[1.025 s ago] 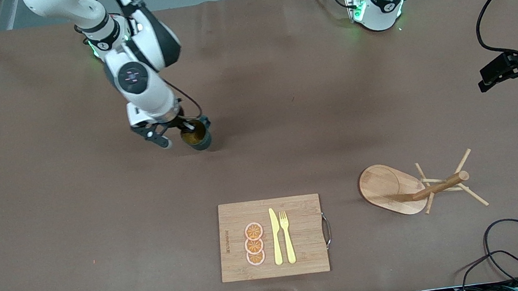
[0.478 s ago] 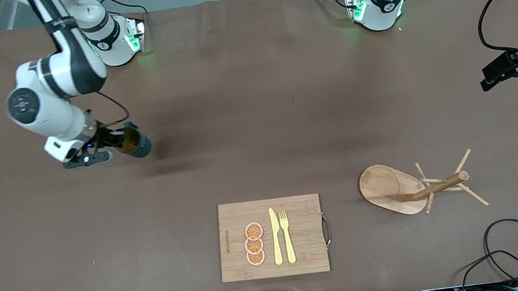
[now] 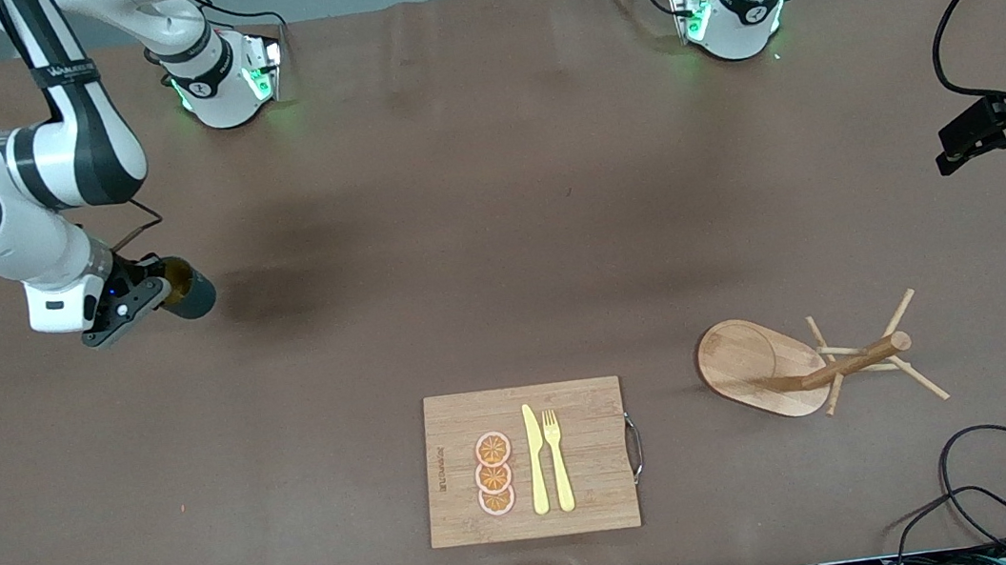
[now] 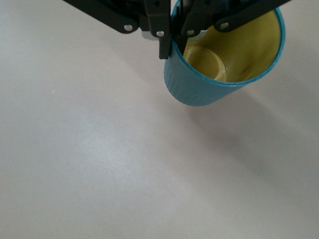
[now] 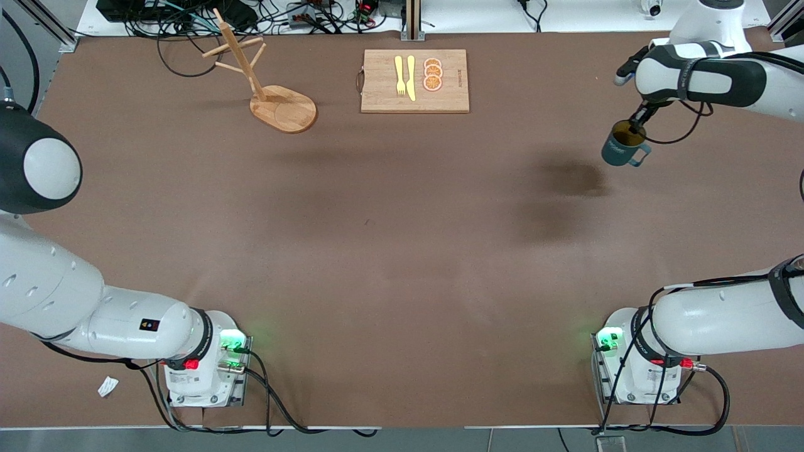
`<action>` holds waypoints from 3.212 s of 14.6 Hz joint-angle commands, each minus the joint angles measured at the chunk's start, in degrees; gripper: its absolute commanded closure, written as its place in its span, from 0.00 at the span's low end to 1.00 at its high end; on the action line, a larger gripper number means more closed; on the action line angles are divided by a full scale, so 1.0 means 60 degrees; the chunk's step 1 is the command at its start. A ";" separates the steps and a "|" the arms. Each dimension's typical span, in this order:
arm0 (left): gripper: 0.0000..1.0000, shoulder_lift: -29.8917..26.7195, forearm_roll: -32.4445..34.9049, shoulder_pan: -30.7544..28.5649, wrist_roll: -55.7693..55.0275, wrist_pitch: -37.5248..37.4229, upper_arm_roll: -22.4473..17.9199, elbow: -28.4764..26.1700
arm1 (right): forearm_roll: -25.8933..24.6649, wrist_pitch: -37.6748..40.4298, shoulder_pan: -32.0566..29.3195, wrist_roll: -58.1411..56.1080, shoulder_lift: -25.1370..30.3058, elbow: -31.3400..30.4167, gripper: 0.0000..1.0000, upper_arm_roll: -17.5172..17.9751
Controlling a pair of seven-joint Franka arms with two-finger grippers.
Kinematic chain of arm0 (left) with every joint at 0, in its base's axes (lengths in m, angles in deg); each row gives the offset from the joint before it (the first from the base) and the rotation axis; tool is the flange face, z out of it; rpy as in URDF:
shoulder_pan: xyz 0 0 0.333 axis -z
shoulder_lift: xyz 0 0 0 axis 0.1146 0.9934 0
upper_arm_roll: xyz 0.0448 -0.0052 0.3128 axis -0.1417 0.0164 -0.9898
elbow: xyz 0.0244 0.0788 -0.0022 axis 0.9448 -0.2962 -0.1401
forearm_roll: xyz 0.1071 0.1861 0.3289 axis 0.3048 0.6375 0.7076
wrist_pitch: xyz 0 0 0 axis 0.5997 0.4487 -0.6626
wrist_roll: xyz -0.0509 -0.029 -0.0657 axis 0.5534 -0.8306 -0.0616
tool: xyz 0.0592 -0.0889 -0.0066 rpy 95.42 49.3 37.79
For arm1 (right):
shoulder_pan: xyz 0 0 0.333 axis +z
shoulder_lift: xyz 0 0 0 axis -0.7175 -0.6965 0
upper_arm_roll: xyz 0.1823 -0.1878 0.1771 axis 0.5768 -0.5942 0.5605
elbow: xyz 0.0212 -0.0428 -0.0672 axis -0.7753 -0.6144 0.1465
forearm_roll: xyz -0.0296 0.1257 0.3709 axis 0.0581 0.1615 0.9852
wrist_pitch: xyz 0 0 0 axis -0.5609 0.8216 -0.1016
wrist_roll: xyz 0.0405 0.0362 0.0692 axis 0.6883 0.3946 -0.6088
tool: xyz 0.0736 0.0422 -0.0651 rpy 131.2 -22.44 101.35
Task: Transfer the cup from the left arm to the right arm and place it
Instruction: 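Carry the teal mug with the right gripper toward the table edge, then set the mug down, open the right gripper and pull back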
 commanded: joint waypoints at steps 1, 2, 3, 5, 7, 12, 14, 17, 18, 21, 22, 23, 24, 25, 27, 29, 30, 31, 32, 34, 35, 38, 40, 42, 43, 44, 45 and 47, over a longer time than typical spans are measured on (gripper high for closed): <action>0.00 -0.0097 0.0172 -0.0010 0.0156 0.0010 0.0026 -0.0070 | -0.0193 -0.0596 -0.1023 -0.2932 -0.0278 -0.0172 1.00 0.0221; 0.00 -0.0097 0.0172 -0.0025 0.0156 0.0010 0.0026 -0.0070 | -0.0092 -0.0786 -0.1199 -0.3697 -0.0410 -0.0215 1.00 0.0221; 0.00 -0.0097 0.0172 -0.0010 0.0156 0.0010 0.0012 -0.0070 | -0.0076 -0.0860 -0.1390 -0.4155 -0.0498 -0.0259 1.00 0.0221; 0.00 -0.0097 0.0172 0.0004 0.0141 0.0010 0.0011 -0.0070 | -0.0061 -0.0861 -0.1392 -0.4815 -0.0514 -0.0420 1.00 0.0250; 0.00 -0.0097 0.0187 0.0004 0.0141 0.0010 0.0011 -0.0070 | 0.0070 -0.1079 -0.1377 -0.5520 -0.0615 -0.0596 1.00 0.0265; 0.00 -0.0097 0.0187 -0.0025 0.0141 0.0011 0.0011 -0.0070 | 0.0772 -0.2457 -0.0924 -0.6078 -0.0675 -0.1314 1.00 0.0265; 0.00 -0.0082 0.0187 -0.0025 0.0141 0.0025 0.0011 -0.0070 | 0.0891 -0.2486 -0.0908 -0.6122 -0.0675 -0.1431 1.00 0.0280; 0.00 -0.0082 0.0230 -0.0025 0.0141 0.0025 0.0011 -0.0070 | 0.0891 -0.2764 -0.0748 -0.6326 -0.0791 -0.1476 1.00 0.0265; 0.00 -0.0082 0.0230 -0.0025 0.0141 0.0025 0.0011 -0.0070 | 0.0891 -0.2896 -0.0747 -0.6530 -0.0893 -0.1476 1.00 0.0265; 0.00 -0.0082 0.0230 -0.0025 0.0141 0.0025 0.0011 -0.0070 | 0.0891 -0.2941 -0.0718 -0.6664 -0.0982 -0.1476 0.99 0.0265; 0.00 -0.0082 0.0230 -0.0025 0.0141 0.0025 0.0011 -0.0070 | 0.0905 -0.2955 -0.0718 -0.6650 -0.0997 -0.1476 0.95 0.0265; 0.00 -0.0082 0.0230 -0.0025 0.0141 0.0025 0.0011 -0.0070 | 0.0993 -0.2956 -0.0732 -0.6650 -0.0997 -0.1461 0.72 0.0251; 0.00 -0.0097 0.0230 -0.0025 0.0141 0.0025 0.0011 -0.0070 | 0.1124 -0.2927 -0.0732 -0.6635 -0.0997 -0.1447 0.01 0.0251; 0.00 -0.0082 0.0230 -0.0025 0.0141 0.0025 0.0011 -0.0070 | 0.1140 -0.2854 -0.0732 -0.6606 -0.0982 -0.1417 0.00 0.0251; 0.00 -0.0082 0.0230 -0.0025 0.0141 0.0025 0.0011 -0.0070 | 0.1169 -0.2809 -0.0718 -0.6416 -0.0953 -0.1271 0.00 0.0251; 0.00 -0.0082 0.0230 -0.0025 0.0141 0.0025 0.0011 -0.0070 | 0.1228 -0.2242 -0.0732 -0.5570 -0.0924 -0.0935 0.00 0.0251; 0.00 -0.0082 0.0230 -0.0010 0.0141 0.0025 0.0011 -0.0070 | 0.1271 -0.1846 -0.0747 -0.5000 -0.0880 -0.0774 0.00 0.0251; 0.00 -0.0097 0.0230 0.0004 0.0141 0.0025 0.0011 -0.0070 | 0.1475 -0.1480 -0.0761 -0.4226 -0.0793 -0.0657 0.00 0.0236; 0.00 -0.0097 0.0230 0.0004 0.0141 0.0025 0.0011 -0.0070 | 0.1665 -0.0983 -0.0776 -0.3246 -0.0647 -0.0568 0.00 0.0221; 0.00 -0.0097 0.0230 0.0004 0.0141 0.0025 0.0011 -0.0070 | 0.1740 -0.0308 -0.0776 -0.1648 -0.0281 -0.0305 0.00 0.0221; 0.00 -0.0097 0.0230 -0.0010 0.0141 0.0025 0.0011 -0.0070 | 0.1741 0.0160 -0.0776 -0.0712 -0.0149 -0.0086 0.00 0.0221; 0.00 -0.0097 0.0216 -0.0025 0.0141 0.0025 0.0026 -0.0070 | 0.1741 0.1814 -0.0747 0.1357 0.0101 0.0981 0.00 0.0221; 0.00 -0.0097 0.0201 -0.0025 0.0112 0.0011 0.0026 -0.0070 | 0.1741 0.2345 -0.0732 0.2471 0.0378 0.1292 0.00 0.0236; 0.00 -0.0097 0.0172 -0.0054 0.0068 0.0025 0.0026 -0.0070 | 0.1711 0.3017 -0.0630 0.3759 0.0686 0.1598 0.00 0.0265; 0.00 -0.0082 0.0186 -0.0054 0.0053 0.0025 0.0026 -0.0070 | 0.1639 0.3500 -0.0557 0.4302 0.0731 0.1934 0.00 0.0265; 0.00 -0.0082 0.0187 -0.0054 0.0039 0.0025 0.0026 -0.0070 | 0.1595 0.4171 -0.0528 0.4554 0.0732 0.2445 0.00 0.0265; 0.00 -0.0082 0.0187 -0.0040 0.0038 0.0011 0.0026 -0.0070 | 0.1580 0.4758 -0.0527 0.4658 0.0703 0.2914 0.00 0.0265; 0.00 -0.0082 0.0201 -0.0040 0.0038 0.0010 0.0011 -0.0070 | 0.1332 0.5377 -0.0527 0.4922 0.0717 0.3458 0.00 0.0265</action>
